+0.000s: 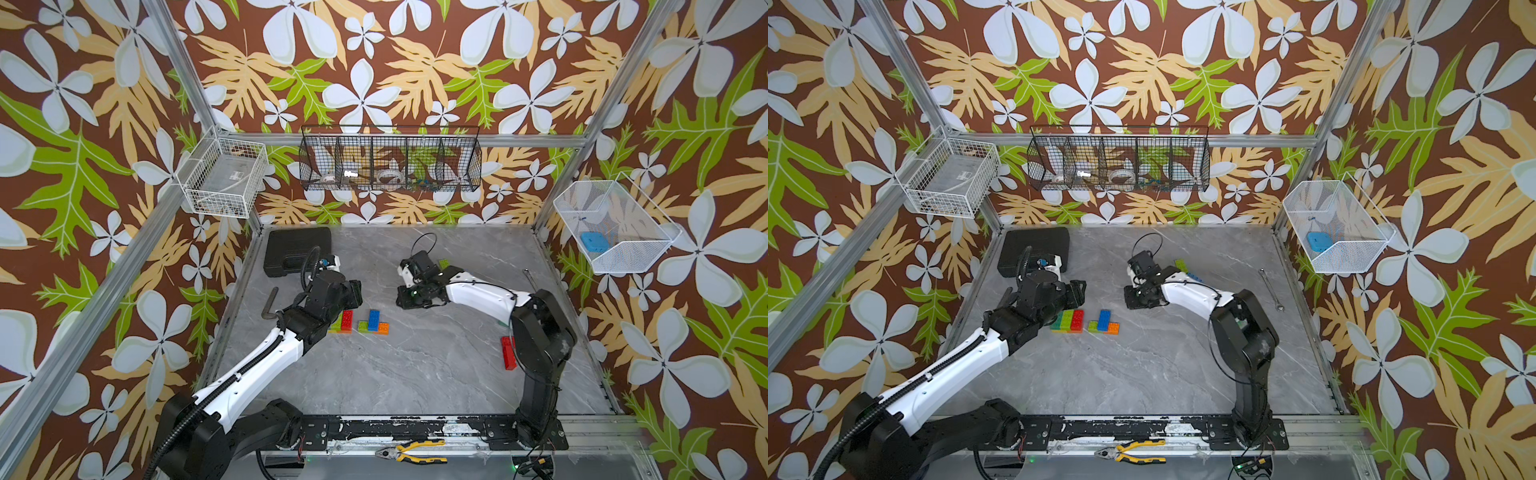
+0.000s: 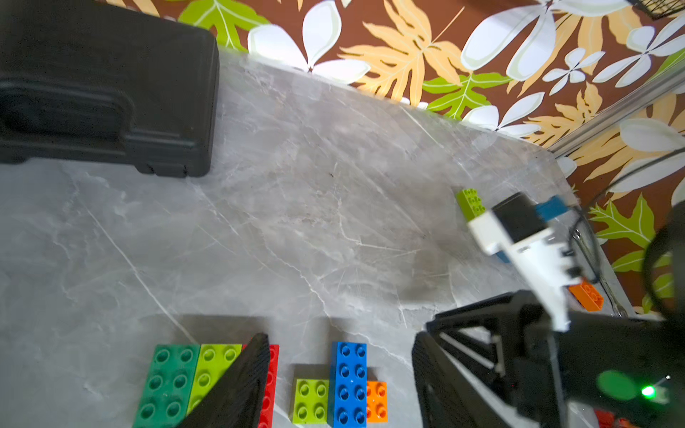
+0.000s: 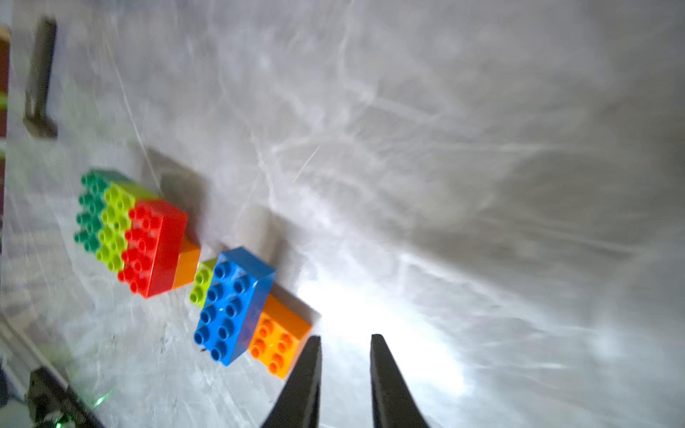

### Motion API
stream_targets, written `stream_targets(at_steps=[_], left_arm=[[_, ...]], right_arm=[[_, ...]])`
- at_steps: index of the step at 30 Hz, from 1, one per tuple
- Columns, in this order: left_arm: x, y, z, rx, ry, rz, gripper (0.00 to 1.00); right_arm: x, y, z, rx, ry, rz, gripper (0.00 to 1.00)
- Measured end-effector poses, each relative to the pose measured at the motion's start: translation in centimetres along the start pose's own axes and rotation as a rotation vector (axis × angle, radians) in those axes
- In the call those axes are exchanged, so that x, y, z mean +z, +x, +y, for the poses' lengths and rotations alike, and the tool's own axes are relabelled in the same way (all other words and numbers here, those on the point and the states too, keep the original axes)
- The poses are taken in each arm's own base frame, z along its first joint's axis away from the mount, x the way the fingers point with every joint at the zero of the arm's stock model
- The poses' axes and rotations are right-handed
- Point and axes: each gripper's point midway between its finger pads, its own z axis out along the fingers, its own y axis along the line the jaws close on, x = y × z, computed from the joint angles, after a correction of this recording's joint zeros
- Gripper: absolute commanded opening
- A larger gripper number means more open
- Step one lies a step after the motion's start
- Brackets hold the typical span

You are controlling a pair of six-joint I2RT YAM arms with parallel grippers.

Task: Assemble a rectangle with lego
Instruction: Adjust the lego brick at the center of the board, then move the lego brick at the center of the board.

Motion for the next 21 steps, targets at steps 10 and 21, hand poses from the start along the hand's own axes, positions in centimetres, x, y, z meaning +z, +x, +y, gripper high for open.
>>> stream_targets(at_steps=[10, 21], left_arm=[[2.2, 0.7, 1.2, 0.008, -0.039, 0.040, 0.91], [1.8, 1.6, 0.8, -0.023, 0.017, 0.048, 0.86]], right_arm=[[-3.6, -5.5, -20.3, 0.201, 0.464, -0.111, 0.68], [1.4, -6.3, -22.6, 0.202, 0.376, -0.052, 0.71]])
